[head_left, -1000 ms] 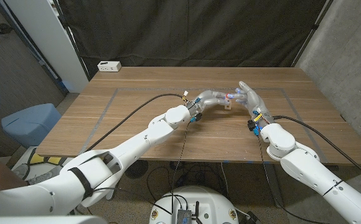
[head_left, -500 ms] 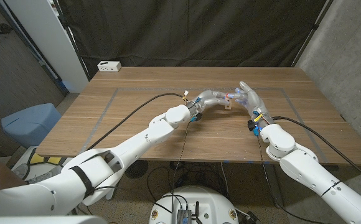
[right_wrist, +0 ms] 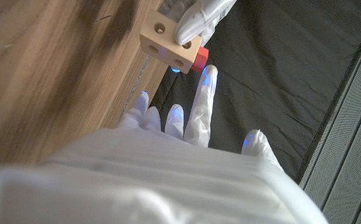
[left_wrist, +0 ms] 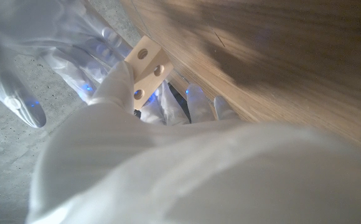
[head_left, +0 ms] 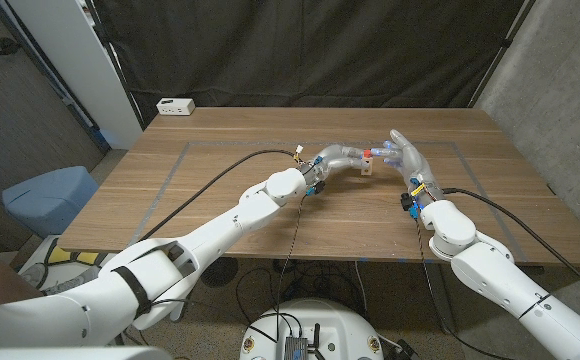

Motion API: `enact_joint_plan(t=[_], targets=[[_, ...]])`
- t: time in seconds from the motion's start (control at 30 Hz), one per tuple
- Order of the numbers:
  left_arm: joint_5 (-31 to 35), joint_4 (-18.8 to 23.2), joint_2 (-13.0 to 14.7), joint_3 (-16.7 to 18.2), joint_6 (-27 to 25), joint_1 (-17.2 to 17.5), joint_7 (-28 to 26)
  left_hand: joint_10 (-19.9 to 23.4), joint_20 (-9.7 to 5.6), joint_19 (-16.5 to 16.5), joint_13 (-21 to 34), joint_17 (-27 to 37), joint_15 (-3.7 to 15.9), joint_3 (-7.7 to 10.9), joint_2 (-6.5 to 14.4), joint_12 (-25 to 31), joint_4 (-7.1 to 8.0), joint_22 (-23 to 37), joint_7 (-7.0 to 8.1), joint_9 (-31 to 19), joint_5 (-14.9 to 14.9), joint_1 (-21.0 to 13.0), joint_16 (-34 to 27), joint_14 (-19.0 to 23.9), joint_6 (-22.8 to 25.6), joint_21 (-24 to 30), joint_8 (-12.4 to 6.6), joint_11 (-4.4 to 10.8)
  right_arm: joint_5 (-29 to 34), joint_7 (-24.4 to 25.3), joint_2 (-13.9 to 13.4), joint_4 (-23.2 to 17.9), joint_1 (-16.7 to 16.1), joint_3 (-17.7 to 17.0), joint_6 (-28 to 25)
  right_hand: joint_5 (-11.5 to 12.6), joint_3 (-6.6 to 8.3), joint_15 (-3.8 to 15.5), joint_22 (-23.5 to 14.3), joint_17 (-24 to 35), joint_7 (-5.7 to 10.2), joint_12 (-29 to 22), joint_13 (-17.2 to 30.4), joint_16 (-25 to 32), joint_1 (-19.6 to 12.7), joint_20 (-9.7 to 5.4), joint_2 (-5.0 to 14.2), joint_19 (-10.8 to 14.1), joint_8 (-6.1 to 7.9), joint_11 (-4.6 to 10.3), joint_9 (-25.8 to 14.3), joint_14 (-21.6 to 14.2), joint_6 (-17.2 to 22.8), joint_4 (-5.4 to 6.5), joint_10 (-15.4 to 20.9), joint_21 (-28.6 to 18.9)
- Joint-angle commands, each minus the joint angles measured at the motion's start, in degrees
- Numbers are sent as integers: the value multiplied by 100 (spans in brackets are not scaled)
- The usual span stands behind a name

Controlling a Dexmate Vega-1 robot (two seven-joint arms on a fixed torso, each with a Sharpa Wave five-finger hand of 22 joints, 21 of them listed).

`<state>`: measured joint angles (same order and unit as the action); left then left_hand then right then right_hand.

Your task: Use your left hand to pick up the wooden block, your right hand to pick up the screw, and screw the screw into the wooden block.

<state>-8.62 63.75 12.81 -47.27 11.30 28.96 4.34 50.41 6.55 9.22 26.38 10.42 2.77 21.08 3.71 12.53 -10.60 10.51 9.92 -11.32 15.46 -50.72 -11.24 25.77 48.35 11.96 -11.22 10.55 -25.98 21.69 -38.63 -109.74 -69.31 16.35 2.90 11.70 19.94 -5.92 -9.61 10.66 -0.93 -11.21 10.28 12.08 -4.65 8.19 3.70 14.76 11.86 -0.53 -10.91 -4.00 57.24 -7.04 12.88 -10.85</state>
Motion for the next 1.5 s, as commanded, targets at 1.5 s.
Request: enact_joint_plan(t=[1.5], targets=[[66,466,200,39,-122,193,-110,116,-29,17,204,4,99,203,98,105,163,31,-239,-8,31,47,-9,35,382,35,-50,62,-131,-415,-27,201,215,161,-17,12,-54,-176,-11,59,266,131,18,-156,98,102,-107,-498,-194,100,-27,670,-1618,78,-1104,84]])
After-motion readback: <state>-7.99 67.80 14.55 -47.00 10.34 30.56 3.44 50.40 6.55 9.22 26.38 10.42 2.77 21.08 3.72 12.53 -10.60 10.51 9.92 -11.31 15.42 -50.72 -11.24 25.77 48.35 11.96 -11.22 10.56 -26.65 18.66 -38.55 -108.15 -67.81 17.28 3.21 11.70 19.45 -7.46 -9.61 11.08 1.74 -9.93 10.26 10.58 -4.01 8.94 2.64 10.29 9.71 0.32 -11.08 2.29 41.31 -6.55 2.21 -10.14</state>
